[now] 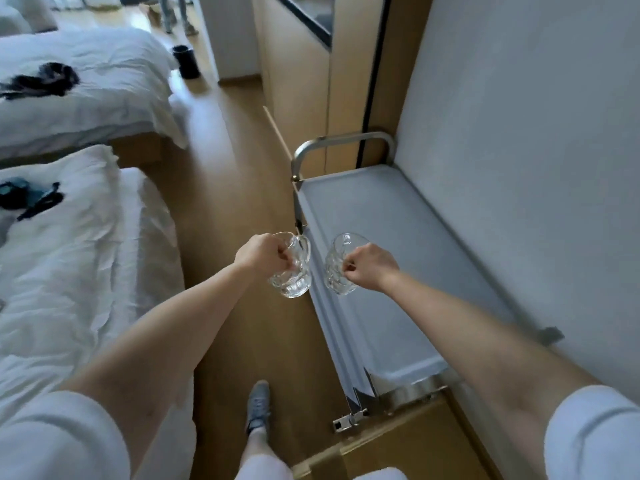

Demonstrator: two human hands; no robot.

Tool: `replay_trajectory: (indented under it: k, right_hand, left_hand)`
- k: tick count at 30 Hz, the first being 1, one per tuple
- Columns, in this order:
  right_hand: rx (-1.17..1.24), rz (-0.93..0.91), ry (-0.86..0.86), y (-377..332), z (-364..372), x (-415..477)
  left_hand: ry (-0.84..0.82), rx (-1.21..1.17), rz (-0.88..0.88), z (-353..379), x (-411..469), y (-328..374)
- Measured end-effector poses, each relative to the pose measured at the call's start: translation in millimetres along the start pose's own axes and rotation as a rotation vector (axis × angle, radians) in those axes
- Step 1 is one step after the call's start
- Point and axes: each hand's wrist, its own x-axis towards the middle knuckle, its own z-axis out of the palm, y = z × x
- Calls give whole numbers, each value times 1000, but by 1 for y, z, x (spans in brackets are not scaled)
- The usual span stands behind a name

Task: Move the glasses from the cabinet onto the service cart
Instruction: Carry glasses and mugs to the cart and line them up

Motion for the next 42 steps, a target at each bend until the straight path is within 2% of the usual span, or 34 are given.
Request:
replay_trajectory:
  k: [8,17,27,37,42]
  right_hand:
    - [-1,334,-51,18,-7,80]
    - [90,598,-57,52,21,122]
    - [89,660,-113,149,9,193]
    - [94,718,12,201,2,261]
    - [91,787,49,216,-4,283]
  left_hand:
    - [-129,387,280,-41,143,6]
    - [-149,514,507,-12,250,42]
    - [-151,606,633,37,356,120]
    - [-188,706,722,67,435,175]
    - [-206,702,825,77,465,196]
